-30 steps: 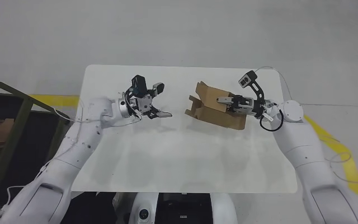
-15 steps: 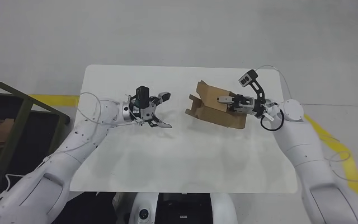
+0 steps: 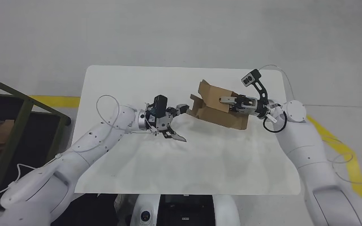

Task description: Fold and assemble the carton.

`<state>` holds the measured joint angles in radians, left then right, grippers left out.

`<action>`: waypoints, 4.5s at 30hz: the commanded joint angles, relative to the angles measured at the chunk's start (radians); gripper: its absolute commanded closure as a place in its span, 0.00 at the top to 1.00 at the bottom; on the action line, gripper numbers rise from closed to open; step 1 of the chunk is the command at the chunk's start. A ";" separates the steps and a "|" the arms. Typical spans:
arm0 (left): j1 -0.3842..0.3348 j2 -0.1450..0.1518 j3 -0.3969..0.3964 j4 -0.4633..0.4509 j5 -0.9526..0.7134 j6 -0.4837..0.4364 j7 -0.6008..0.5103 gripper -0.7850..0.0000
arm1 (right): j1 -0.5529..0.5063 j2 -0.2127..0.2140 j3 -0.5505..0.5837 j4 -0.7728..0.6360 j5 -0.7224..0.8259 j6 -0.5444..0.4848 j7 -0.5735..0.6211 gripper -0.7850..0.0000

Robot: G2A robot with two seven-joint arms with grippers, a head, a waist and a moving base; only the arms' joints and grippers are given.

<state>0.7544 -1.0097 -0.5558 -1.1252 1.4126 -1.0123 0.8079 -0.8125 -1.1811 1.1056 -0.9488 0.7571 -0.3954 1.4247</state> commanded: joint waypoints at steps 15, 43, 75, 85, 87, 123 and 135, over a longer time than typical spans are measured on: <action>-0.056 0.000 0.112 -0.038 -0.064 0.000 0.000 1.00 | -0.017 -0.006 -0.008 -0.035 -0.008 -0.003 -0.007 0.00; -0.100 -0.019 0.162 -0.006 -0.145 0.000 0.000 1.00 | -0.050 -0.006 0.001 -0.085 -0.020 0.002 0.002 0.00; -0.098 -0.010 0.170 -0.020 -0.317 0.000 0.000 1.00 | -0.054 -0.008 0.008 -0.075 -0.013 0.007 0.007 0.00; -0.106 -0.010 0.185 -0.020 -0.330 0.000 0.000 0.87 | -0.056 -0.008 0.009 -0.076 -0.016 0.010 0.010 0.00; -0.110 -0.011 0.191 -0.018 -0.331 0.000 0.000 0.82 | -0.055 -0.009 0.008 -0.079 -0.019 0.009 0.009 0.00; -0.141 -0.036 0.235 0.031 -0.406 0.000 0.000 0.92 | -0.067 -0.007 0.006 -0.106 -0.033 0.017 0.017 0.00; -0.149 -0.039 0.249 0.034 -0.417 0.000 0.000 0.54 | -0.078 -0.003 0.019 -0.126 -0.004 0.033 0.033 0.00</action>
<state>0.6058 -1.0490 -0.3071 -1.0924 0.9960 -1.0123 0.8078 -0.8899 -1.1842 1.1234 -1.0741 0.7527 -0.3628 1.4572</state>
